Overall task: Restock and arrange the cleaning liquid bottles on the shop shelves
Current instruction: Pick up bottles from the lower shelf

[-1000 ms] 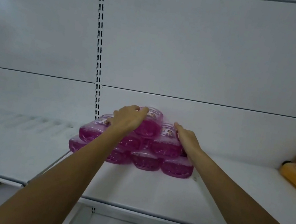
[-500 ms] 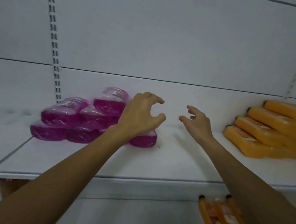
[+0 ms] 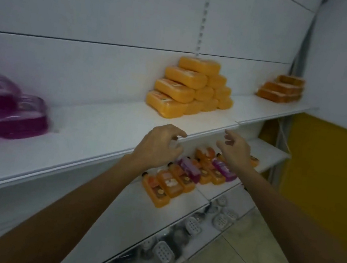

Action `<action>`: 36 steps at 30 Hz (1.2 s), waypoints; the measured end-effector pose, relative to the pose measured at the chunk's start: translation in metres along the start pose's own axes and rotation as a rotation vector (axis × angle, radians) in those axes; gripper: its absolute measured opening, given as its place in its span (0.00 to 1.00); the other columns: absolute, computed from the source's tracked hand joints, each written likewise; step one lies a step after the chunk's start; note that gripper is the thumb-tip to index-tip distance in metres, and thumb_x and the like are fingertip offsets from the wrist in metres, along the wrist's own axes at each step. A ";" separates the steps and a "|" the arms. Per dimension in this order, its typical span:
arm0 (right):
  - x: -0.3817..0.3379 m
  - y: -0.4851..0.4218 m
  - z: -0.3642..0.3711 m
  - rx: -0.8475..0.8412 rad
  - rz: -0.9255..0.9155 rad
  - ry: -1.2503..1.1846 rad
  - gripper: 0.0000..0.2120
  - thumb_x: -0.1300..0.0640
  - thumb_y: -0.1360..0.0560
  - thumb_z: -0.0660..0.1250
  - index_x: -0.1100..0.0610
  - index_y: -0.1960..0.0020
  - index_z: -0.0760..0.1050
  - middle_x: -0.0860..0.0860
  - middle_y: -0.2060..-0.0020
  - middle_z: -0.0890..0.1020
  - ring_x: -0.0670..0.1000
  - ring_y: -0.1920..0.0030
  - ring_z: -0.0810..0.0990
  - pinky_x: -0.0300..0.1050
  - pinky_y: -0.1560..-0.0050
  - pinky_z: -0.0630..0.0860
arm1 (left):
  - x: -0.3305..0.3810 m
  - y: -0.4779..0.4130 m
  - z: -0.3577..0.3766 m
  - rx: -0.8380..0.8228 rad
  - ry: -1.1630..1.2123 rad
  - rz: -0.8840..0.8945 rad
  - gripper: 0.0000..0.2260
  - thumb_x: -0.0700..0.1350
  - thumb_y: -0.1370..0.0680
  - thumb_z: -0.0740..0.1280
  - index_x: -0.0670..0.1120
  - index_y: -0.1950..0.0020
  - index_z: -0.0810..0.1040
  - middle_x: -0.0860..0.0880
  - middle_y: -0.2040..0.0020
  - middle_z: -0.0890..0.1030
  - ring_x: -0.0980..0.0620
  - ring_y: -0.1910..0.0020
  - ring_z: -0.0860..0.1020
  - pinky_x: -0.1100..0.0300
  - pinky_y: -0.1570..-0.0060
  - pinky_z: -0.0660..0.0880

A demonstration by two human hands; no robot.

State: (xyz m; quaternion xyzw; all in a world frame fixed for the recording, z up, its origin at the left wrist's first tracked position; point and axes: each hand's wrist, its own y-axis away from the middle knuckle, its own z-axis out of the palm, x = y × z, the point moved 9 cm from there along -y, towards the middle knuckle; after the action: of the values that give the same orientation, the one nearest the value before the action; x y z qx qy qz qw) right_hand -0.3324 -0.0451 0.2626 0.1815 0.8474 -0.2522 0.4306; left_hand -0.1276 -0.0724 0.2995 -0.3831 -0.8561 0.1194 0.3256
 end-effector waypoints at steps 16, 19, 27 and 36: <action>0.267 -0.099 -0.110 -0.077 0.326 0.046 0.24 0.58 0.25 0.69 0.60 0.31 0.69 0.57 0.41 0.77 0.57 0.40 0.75 0.47 0.44 0.72 | -0.012 -0.085 0.290 -0.236 0.272 -0.408 0.14 0.41 0.24 0.67 0.44 0.39 0.78 0.49 0.41 0.80 0.53 0.47 0.76 0.64 0.48 0.71; 0.298 -0.115 -0.102 -0.128 0.360 0.042 0.22 0.58 0.26 0.69 0.59 0.33 0.71 0.57 0.43 0.78 0.55 0.42 0.76 0.44 0.48 0.71 | -0.019 -0.082 0.328 -0.274 0.300 -0.493 0.14 0.39 0.24 0.66 0.43 0.38 0.77 0.47 0.41 0.79 0.55 0.51 0.74 0.65 0.51 0.68; 0.348 -0.146 -0.038 -0.259 0.403 0.059 0.20 0.59 0.26 0.70 0.59 0.35 0.73 0.58 0.44 0.79 0.56 0.43 0.77 0.45 0.44 0.72 | -0.081 -0.084 0.357 -0.246 0.279 -0.697 0.14 0.34 0.23 0.61 0.42 0.40 0.78 0.45 0.39 0.77 0.48 0.44 0.75 0.64 0.48 0.69; 0.379 -0.224 0.011 -0.343 0.425 0.060 0.17 0.59 0.26 0.69 0.60 0.38 0.74 0.55 0.49 0.78 0.50 0.49 0.75 0.38 0.50 0.67 | -0.175 -0.108 0.392 -0.169 0.423 -1.044 0.04 0.37 0.24 0.66 0.45 0.53 0.78 0.42 0.45 0.77 0.41 0.42 0.75 0.52 0.40 0.72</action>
State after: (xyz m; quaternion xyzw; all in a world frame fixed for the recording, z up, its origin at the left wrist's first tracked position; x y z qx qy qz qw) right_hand -0.6566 -0.1983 0.0067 0.2871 0.8331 -0.0036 0.4728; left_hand -0.3574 -0.2561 -0.0306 0.0505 -0.8546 -0.2056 0.4741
